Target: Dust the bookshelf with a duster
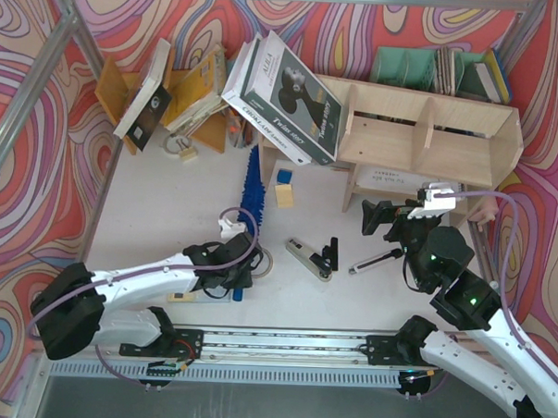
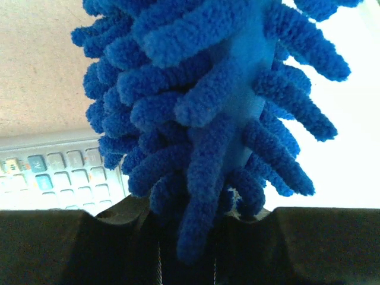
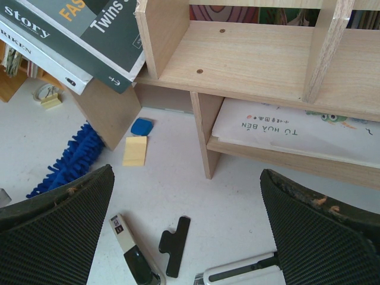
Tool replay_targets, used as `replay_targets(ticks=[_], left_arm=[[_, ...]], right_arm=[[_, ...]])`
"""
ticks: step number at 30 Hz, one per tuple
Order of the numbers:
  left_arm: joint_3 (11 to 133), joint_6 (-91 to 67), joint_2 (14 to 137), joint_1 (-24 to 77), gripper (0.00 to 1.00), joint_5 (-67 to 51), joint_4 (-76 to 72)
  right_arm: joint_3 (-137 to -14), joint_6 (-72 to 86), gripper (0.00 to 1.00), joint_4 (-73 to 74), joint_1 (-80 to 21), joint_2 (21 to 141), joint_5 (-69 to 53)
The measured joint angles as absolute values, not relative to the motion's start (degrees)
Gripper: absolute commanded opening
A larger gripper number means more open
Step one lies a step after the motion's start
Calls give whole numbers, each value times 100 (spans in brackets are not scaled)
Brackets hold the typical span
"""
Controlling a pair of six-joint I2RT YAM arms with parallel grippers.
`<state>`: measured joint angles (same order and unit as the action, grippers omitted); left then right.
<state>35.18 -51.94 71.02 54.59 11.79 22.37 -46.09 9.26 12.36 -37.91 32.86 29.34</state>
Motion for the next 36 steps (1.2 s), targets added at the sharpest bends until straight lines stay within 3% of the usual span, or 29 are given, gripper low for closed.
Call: replay_targets(ticks=[13, 29, 36], left_arm=[[3975, -5057, 5599, 5459, 0, 1876, 2755], [3437, -5260, 6842, 5459, 0, 1387, 2268], [3568, -5238, 6368, 5459, 0, 1481, 2438]], right_arm=[[-4609, 926, 99, 1236, -3791, 3271, 2932], [-4609, 926, 99, 1236, -3791, 3271, 2934], [-4609, 926, 99, 1236, -3791, 3269, 2932]])
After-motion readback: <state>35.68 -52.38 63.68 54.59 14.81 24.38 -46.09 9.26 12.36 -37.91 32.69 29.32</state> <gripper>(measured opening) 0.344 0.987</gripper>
